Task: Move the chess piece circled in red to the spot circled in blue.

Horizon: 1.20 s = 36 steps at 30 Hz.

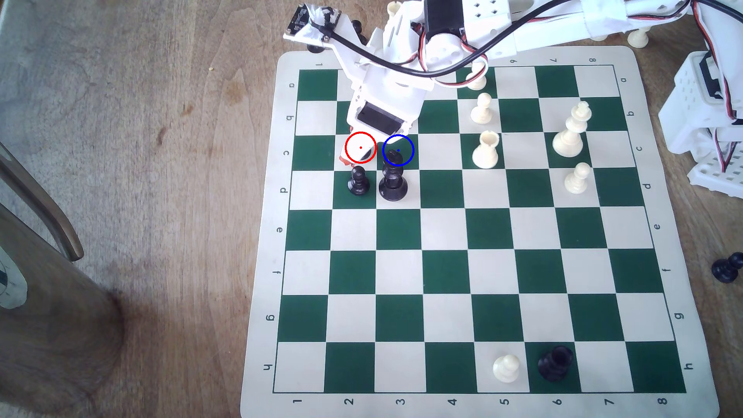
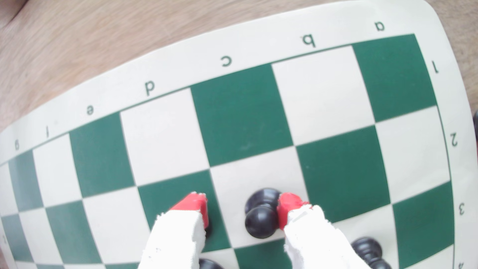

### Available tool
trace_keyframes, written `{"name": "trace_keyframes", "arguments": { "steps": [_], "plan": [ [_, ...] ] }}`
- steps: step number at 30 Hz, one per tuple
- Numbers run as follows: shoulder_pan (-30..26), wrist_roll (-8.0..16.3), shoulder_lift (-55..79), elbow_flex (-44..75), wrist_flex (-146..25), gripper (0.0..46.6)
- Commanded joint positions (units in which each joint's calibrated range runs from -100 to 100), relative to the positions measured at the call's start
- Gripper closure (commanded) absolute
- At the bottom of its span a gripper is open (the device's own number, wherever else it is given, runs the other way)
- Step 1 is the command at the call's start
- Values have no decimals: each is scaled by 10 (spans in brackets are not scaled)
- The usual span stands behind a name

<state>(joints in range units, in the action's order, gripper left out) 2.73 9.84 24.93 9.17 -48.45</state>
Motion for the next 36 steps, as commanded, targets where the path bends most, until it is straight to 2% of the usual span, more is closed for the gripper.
{"name": "trace_keyframes", "arguments": {
  "steps": [1,15,24,36],
  "plan": [
    [1,-1,-23,0,5,321],
    [6,-2,-22,-9,14,327],
    [7,-2,-19,-9,17,350],
    [6,-8,-13,-10,15,442]
  ]
}}
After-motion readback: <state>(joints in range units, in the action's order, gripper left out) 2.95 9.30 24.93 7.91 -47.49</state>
